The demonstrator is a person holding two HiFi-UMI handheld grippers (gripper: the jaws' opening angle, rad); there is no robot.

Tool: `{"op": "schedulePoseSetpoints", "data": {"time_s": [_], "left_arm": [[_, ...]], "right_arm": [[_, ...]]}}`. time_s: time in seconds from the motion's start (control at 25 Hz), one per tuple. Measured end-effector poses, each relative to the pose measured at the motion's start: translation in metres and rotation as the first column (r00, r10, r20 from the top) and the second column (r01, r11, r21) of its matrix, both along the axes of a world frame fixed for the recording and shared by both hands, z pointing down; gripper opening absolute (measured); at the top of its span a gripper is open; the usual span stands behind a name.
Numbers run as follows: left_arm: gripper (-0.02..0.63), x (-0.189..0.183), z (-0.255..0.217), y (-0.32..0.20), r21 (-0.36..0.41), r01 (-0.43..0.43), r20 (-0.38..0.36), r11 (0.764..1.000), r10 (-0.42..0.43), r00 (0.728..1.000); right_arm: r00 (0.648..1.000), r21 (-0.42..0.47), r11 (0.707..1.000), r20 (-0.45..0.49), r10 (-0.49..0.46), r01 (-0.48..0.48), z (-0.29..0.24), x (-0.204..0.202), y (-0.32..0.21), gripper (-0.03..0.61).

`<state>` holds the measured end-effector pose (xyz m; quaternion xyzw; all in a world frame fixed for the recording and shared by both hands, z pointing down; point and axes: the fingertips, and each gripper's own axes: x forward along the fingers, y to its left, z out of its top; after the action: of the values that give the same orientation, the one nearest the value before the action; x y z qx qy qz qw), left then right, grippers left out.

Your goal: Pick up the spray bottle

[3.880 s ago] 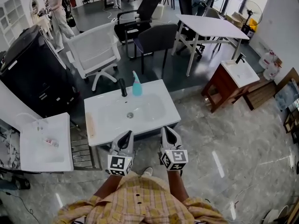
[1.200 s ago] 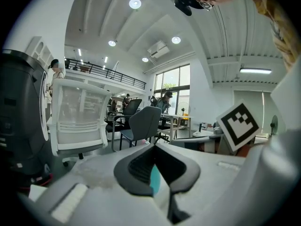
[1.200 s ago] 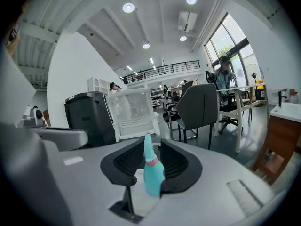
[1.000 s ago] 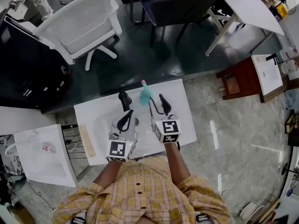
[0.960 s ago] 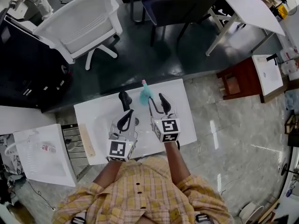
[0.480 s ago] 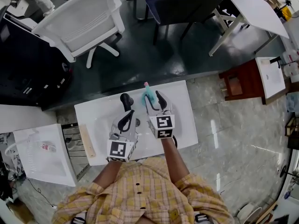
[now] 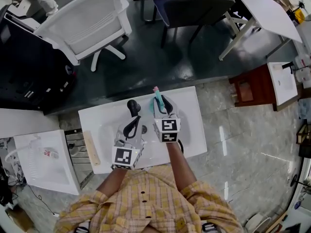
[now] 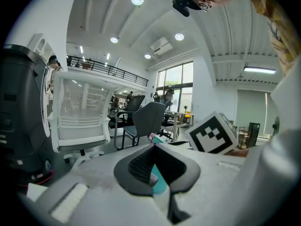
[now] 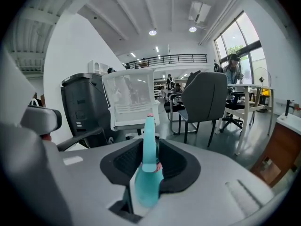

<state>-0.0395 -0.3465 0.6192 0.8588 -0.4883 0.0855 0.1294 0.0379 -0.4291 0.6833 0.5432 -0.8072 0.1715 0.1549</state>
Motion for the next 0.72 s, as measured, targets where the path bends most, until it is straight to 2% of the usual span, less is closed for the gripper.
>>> {"op": "schedulePoseSetpoints", "data": {"time_s": [0.12, 0.72], "left_arm": [[0.000, -0.002, 0.000, 0.000, 0.001, 0.002, -0.001, 1.000, -0.002, 1.000], [0.000, 0.011, -0.015, 0.008, 0.026, 0.000, -0.012, 1.000, 0.001, 1.000]], "right_arm": [[1.000, 0.006, 1.000, -0.016, -0.004, 0.004, -0.001, 0.000, 0.000, 0.103], [0.999, 0.022, 1.000, 0.043, 0.017, -0.018, -0.026, 0.020, 0.015, 0.101]]}}
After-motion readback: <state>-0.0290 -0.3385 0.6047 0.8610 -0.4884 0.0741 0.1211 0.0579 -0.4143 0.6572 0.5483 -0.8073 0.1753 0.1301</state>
